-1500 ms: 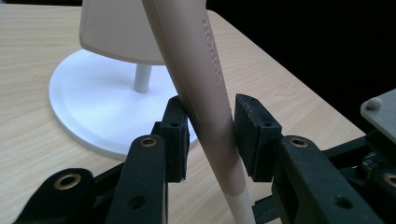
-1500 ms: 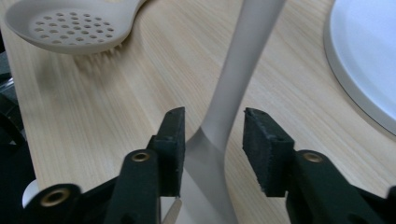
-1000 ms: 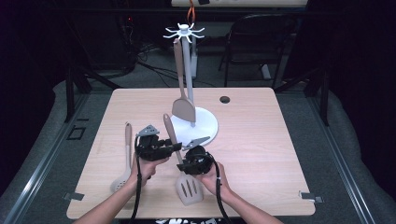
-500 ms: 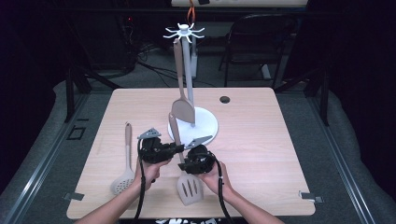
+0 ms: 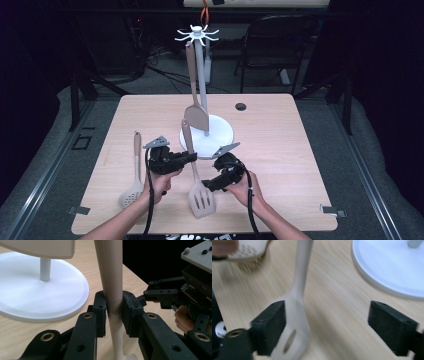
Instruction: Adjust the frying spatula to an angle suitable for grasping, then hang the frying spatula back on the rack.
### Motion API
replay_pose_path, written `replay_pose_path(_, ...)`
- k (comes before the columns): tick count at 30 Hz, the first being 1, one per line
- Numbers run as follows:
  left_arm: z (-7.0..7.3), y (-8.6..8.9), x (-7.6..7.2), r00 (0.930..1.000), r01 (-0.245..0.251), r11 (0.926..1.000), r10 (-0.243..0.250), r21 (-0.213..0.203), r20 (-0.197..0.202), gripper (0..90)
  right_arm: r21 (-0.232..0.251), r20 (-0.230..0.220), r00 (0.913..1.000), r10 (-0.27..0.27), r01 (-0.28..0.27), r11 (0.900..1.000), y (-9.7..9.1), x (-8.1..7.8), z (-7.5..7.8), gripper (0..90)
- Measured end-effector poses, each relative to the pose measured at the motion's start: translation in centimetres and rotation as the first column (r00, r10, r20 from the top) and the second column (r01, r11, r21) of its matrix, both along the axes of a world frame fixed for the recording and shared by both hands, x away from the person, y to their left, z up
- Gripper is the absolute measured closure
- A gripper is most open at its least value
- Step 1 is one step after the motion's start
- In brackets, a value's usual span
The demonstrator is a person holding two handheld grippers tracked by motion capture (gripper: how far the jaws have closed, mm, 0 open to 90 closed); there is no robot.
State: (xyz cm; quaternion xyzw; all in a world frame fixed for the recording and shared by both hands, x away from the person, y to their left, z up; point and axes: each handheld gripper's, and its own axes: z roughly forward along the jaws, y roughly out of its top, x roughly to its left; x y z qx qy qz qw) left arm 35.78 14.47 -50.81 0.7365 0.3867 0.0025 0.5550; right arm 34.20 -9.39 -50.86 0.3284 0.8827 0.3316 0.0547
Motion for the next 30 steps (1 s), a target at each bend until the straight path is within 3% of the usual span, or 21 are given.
replay_pose_path(5, 0.2, 0.1, -0.1, 0.9999, -0.001, 1.0000, 0.001, -0.002, 0.011, 75.0, -0.047, 0.001, 0.9999, -0.010, 0.010, 0.9988, -1.8, -0.3, 0.3, 1.5)
replay_pose_path(17, 1.3, -0.2, -0.5, 0.9985, 0.032, 0.9991, -0.031, -0.029, 0.046, 76.7, -0.069, 0.049, 0.9930, -0.107, 0.111, 0.9914, -7.1, -0.3, 0.8, 0.0)
replay_pose_path(22, 2.5, -0.6, -1.0, 0.9934, 0.071, 0.9973, -0.068, -0.020, 0.092, 77.0, -0.057, 0.045, 0.9883, -0.146, 0.148, 0.9873, -8.9, -0.3, 0.7, 0.0)
replay_pose_path(26, 3.2, -1.0, -1.1, 0.9897, 0.090, 0.9956, -0.087, -0.022, 0.113, 77.2, -0.067, 0.048, 0.9865, -0.157, 0.160, 0.9849, -9.3, 0.1, 0.6, 0.1)
replay_pose_path(30, 3.8, -1.7, -1.1, 0.9827, 0.114, 0.9935, -0.113, 0.004, 0.147, 77.3, -0.080, 0.048, 0.9864, -0.157, 0.161, 0.9838, -9.2, 0.3, 0.6, 0.5)
